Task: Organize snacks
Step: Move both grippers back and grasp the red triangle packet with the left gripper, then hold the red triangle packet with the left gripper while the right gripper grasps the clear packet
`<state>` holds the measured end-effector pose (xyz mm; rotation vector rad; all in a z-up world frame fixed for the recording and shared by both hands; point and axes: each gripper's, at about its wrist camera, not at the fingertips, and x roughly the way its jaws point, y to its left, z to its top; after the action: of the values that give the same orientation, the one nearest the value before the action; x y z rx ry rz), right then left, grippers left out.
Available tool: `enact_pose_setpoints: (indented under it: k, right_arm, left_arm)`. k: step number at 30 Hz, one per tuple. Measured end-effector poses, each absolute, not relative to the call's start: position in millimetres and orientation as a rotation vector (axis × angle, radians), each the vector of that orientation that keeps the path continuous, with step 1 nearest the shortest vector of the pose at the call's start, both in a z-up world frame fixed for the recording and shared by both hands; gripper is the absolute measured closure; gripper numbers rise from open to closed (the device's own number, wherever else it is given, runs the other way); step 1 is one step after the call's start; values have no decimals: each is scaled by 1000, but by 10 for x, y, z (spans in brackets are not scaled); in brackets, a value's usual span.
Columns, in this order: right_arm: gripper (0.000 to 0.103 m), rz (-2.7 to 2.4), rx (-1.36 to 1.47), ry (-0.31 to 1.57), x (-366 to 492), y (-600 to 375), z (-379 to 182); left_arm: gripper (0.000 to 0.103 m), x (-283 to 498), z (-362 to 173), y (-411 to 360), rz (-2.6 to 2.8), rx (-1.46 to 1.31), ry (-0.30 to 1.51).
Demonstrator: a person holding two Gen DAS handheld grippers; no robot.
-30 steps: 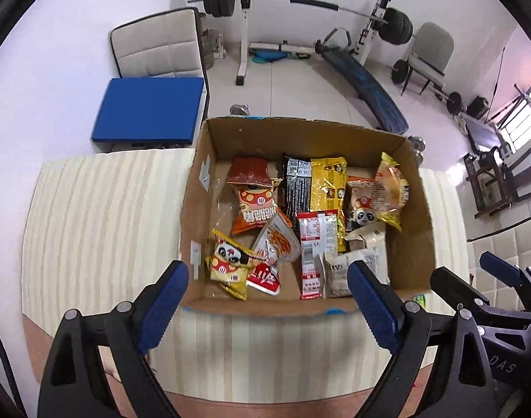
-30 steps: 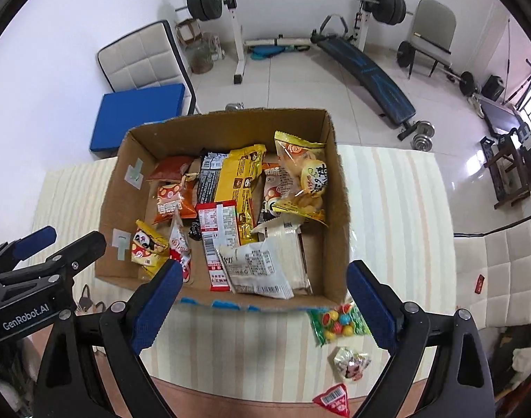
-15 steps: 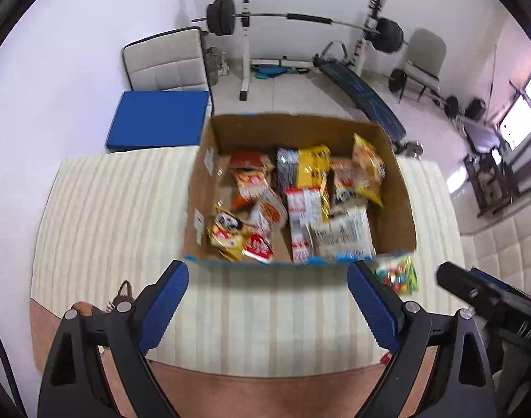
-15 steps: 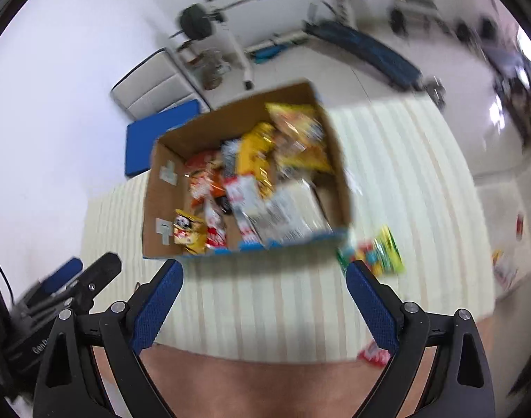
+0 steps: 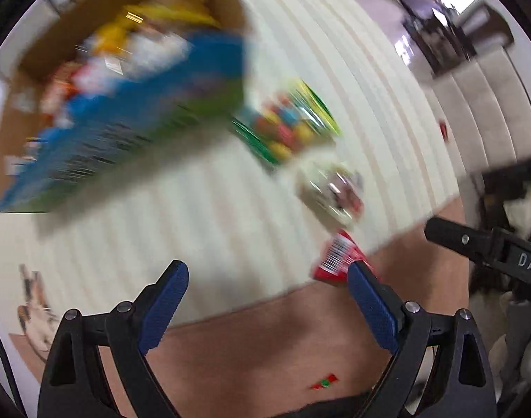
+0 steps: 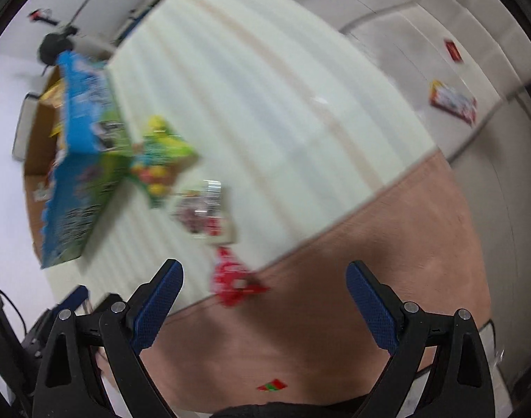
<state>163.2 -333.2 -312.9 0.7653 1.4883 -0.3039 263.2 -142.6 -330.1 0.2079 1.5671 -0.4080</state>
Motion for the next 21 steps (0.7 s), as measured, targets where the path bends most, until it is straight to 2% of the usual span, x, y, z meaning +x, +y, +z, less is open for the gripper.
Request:
enact_pose_setpoints:
  k: [2, 6, 11, 12, 13, 14, 15, 16, 21]
  right_arm:
    - [6, -328, 786, 1499, 1516, -3478, -3255]
    - [6, -351, 807, 1513, 1390, -3647, -3369]
    - [6, -358, 799, 1519, 1344, -3702, -3437]
    - [6, -356, 795, 1522, 1383, -3675, -3447]
    - [6, -354, 791, 1524, 1391, -3671, -3451]
    - [6, -351, 783, 1528, 1393, -3664, -3462]
    - [6, -348, 779, 1531, 1401, -3658, -3461]
    - [6, -344, 776, 1533, 1407, -3645, -3466]
    - [6, -308, 762, 1530, 1516, -3544, -3439]
  left_arm:
    - [9, 2591, -3497, -1577, -441, 185, 1642]
    - [9, 2615, -3921, -1675, -466, -42, 1838]
    - [10, 2623, -4217, -1648, -412, -250, 1942]
    - [12, 2626, -4247, -1647, -402, -278, 1951]
    - [21, 2624, -4262, -1644, -396, -287, 1954]
    - [22, 2623, -4273, -1644, -387, -286, 1954]
    - [32, 2622, -4247, -1655, -385, -280, 1940]
    - [48, 2624, -4229, -1681, -388, -259, 1932]
    - [51, 2609, -4165, -1721, -389, -195, 1903]
